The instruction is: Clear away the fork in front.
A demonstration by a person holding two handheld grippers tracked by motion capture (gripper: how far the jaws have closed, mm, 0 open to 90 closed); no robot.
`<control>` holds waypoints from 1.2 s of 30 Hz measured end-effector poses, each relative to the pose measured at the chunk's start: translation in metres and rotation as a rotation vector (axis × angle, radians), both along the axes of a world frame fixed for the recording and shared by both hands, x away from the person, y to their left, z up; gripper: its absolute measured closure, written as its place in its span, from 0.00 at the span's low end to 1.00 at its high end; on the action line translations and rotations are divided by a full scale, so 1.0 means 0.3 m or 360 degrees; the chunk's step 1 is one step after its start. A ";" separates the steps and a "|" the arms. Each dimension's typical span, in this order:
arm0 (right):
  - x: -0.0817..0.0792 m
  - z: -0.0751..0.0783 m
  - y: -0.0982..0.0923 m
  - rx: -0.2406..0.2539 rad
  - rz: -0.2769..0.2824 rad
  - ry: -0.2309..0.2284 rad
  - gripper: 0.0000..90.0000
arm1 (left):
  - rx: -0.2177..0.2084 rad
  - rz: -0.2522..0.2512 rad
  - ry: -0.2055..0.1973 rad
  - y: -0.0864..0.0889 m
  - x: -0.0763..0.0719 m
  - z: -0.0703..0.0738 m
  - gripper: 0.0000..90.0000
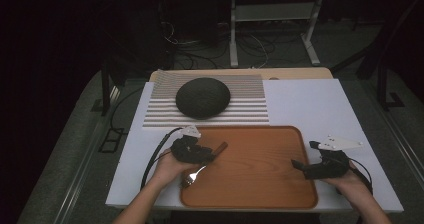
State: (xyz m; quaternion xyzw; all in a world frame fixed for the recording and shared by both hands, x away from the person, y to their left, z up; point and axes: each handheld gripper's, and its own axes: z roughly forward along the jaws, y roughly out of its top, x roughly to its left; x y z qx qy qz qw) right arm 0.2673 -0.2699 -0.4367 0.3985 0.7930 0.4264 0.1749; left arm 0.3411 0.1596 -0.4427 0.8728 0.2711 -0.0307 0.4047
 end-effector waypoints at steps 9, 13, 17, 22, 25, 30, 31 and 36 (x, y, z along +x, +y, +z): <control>0.002 0.000 -0.002 0.0001 -0.0003 0.0001 0.05 | -0.0146 -0.0070 -0.0053 -0.019 -0.026 0.069 0.98; 0.000 0.002 -0.002 0.0001 -0.0006 -0.0003 0.05 | -0.0101 -0.0155 -0.0057 -0.094 -0.019 0.081 0.99; -0.001 0.003 -0.005 0.0007 -0.0010 -0.0005 0.05 | -0.0022 -0.0202 -0.0060 -0.165 -0.008 0.068 0.99; -0.002 0.003 -0.009 0.0008 -0.0013 -0.0005 0.05 | 0.0051 -0.0216 -0.0070 -0.203 0.001 0.049 0.99; -0.003 0.003 -0.012 0.0008 -0.0015 -0.0007 0.05 | 0.0124 -0.0202 -0.0076 -0.197 0.004 0.027 0.99; -0.002 0.004 -0.010 0.0006 -0.0014 -0.0009 0.05 | 0.0144 -0.0164 -0.0070 -0.180 0.014 0.018 0.99; -0.002 0.004 -0.010 0.0006 -0.0014 -0.0009 0.05 | 0.0144 -0.0164 -0.0070 -0.180 0.014 0.018 0.99; -0.001 0.003 -0.010 0.0005 -0.0013 -0.0004 0.06 | 0.0157 -0.0127 -0.0066 -0.155 0.027 0.012 0.99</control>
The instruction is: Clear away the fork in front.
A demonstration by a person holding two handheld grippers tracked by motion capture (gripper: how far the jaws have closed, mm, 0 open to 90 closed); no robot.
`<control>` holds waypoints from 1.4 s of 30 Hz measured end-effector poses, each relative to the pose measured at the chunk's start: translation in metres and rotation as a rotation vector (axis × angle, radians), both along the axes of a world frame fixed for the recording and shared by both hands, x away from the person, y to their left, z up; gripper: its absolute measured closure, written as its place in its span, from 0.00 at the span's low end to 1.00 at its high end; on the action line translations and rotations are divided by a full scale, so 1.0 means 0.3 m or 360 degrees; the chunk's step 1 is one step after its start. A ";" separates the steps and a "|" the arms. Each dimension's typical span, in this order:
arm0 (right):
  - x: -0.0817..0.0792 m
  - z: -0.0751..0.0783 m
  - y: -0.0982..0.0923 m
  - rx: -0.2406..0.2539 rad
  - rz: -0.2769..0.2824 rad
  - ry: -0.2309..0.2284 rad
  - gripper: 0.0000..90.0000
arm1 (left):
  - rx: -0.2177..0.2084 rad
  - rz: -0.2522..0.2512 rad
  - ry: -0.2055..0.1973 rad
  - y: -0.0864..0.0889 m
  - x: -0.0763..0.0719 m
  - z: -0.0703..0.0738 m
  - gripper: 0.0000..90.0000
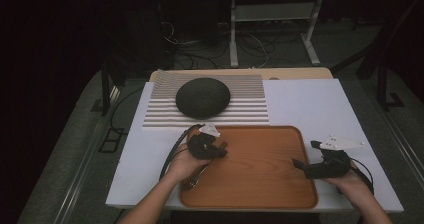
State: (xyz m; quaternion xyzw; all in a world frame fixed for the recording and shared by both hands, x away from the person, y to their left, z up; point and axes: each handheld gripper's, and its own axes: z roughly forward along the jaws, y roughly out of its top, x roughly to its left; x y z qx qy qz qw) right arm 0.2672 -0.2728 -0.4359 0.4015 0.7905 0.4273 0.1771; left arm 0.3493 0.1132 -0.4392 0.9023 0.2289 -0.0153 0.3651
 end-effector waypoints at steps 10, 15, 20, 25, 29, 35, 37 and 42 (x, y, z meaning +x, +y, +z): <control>-0.001 0.000 -0.001 0.0003 0.0001 -0.0001 0.06 | 0.0029 0.0106 -0.0018 0.072 0.032 0.002 0.99; 0.000 0.000 0.000 0.0001 0.0000 0.0002 0.06 | 0.0028 0.0162 -0.0017 0.115 0.048 0.001 0.99; 0.000 0.000 -0.002 0.0004 -0.0001 0.0001 0.06 | 0.0027 0.0241 -0.0014 0.171 0.062 0.003 0.99; 0.000 0.001 -0.003 0.0004 -0.0001 -0.0001 0.06 | 0.0024 0.0284 -0.0016 0.213 0.069 0.006 0.98; -0.002 0.003 -0.006 0.0006 -0.0006 -0.0006 0.06 | 0.0041 0.0310 -0.0025 0.240 0.068 0.005 0.98; -0.003 0.003 -0.008 0.0005 -0.0005 -0.0007 0.06 | 0.0032 0.0320 -0.0014 0.252 0.066 0.006 0.98; -0.003 0.004 -0.007 0.0007 -0.0003 -0.0009 0.06 | 0.0039 0.0315 -0.0017 0.249 0.066 0.005 0.97; -0.004 0.006 -0.008 0.0008 0.0000 -0.0012 0.06 | -0.0007 0.0316 -0.0025 0.250 0.060 0.019 0.94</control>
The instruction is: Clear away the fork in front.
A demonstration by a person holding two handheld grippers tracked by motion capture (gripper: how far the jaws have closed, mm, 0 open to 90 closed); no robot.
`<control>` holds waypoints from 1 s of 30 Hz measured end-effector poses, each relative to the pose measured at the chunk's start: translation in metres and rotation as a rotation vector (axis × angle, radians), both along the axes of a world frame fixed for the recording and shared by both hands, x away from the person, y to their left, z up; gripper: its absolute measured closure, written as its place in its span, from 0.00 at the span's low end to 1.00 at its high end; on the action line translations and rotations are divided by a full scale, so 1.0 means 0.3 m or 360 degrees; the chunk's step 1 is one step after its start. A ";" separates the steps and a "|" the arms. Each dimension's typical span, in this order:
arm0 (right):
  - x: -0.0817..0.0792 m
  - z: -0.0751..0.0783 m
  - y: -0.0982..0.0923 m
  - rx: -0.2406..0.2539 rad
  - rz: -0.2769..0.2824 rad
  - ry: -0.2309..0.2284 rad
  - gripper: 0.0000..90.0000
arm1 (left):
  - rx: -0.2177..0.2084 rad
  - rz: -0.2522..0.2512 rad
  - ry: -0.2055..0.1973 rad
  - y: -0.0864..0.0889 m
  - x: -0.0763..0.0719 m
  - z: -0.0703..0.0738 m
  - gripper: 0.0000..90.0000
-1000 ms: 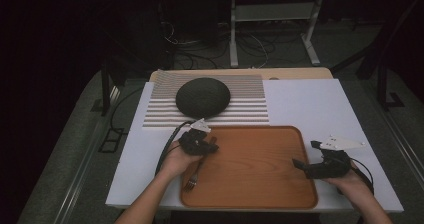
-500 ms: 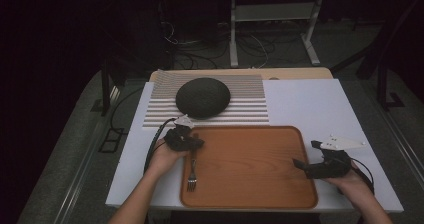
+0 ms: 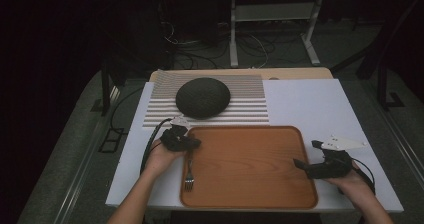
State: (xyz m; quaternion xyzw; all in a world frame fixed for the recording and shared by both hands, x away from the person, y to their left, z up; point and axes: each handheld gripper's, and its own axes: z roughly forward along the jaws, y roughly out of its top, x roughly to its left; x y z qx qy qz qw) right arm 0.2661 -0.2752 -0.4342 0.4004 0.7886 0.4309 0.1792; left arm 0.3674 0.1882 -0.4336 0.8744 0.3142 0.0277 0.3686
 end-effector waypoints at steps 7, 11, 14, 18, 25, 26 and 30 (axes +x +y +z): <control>0.000 0.000 0.001 0.0001 0.0000 0.0002 0.06 | -0.0091 0.0003 -0.0081 0.018 -0.035 0.048 0.71; -0.001 0.002 0.000 0.0002 -0.0003 -0.0001 0.06 | -0.0172 -0.0009 -0.0087 0.045 -0.065 0.079 0.55; -0.003 0.005 -0.003 0.0011 -0.0007 -0.0001 0.06 | -0.0205 -0.0011 -0.0145 0.068 -0.105 0.100 0.43; -0.005 0.007 -0.002 0.0010 0.0000 -0.0006 0.06 | -0.0226 -0.0019 -0.0201 0.085 -0.138 0.107 0.32; -0.007 0.009 0.001 0.0009 0.0005 -0.0006 0.06 | -0.0234 0.0037 -0.0253 0.111 -0.191 0.091 0.13; -0.007 0.009 0.001 0.0009 0.0005 -0.0006 0.06 | -0.0233 0.0052 -0.0248 0.113 -0.195 0.085 0.13; -0.009 0.008 0.003 0.0010 0.0009 -0.0002 0.06 | -0.0228 0.0087 -0.0235 0.129 -0.206 0.062 0.00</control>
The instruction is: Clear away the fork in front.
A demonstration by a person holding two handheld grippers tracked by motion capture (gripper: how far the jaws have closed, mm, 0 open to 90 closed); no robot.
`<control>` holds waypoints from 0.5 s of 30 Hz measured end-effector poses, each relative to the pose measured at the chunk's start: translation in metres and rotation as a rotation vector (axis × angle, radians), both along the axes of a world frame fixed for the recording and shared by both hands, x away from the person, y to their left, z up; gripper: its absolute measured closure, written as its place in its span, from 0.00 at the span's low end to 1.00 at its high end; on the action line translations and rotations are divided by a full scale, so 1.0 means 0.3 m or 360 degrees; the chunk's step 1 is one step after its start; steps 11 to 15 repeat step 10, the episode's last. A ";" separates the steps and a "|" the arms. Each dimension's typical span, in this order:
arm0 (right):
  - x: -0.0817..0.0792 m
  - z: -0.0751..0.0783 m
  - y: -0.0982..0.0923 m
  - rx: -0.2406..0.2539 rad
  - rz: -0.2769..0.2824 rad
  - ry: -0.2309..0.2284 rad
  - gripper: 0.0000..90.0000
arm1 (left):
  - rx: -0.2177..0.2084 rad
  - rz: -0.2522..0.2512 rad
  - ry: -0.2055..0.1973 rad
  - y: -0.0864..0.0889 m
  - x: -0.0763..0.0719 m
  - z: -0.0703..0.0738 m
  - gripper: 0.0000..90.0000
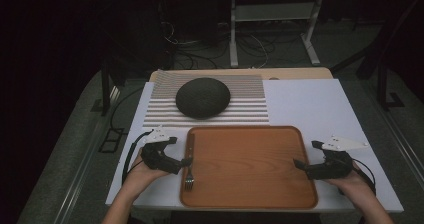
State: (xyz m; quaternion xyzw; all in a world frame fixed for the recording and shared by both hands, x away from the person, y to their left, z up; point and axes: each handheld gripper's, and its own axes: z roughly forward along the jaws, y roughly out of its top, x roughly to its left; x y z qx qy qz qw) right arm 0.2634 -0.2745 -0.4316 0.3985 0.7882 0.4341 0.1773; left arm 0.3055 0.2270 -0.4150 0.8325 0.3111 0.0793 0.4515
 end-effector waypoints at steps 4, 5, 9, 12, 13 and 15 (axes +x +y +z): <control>0.001 -0.001 0.001 -0.0003 0.0005 -0.0001 0.06 | 0.0000 -0.0007 0.0005 0.002 0.001 -0.008 0.00; 0.001 -0.001 0.001 -0.0003 0.0005 -0.0001 0.06 | -0.0002 -0.0010 0.0003 0.002 0.001 -0.006 0.00; 0.000 -0.001 0.000 -0.0003 0.0002 0.0000 0.06 | -0.0003 -0.0021 -0.0003 0.000 0.000 -0.005 0.00; 0.000 -0.001 -0.001 -0.0001 0.0001 -0.0001 0.06 | -0.0003 -0.0020 -0.0003 -0.001 0.001 -0.005 0.00; 0.000 -0.001 -0.001 -0.0001 0.0001 -0.0001 0.06 | -0.0003 -0.0020 -0.0003 -0.001 0.001 -0.005 0.00; 0.000 -0.001 -0.001 -0.0001 0.0001 -0.0001 0.06 | -0.0003 -0.0020 -0.0003 -0.001 0.001 -0.005 0.00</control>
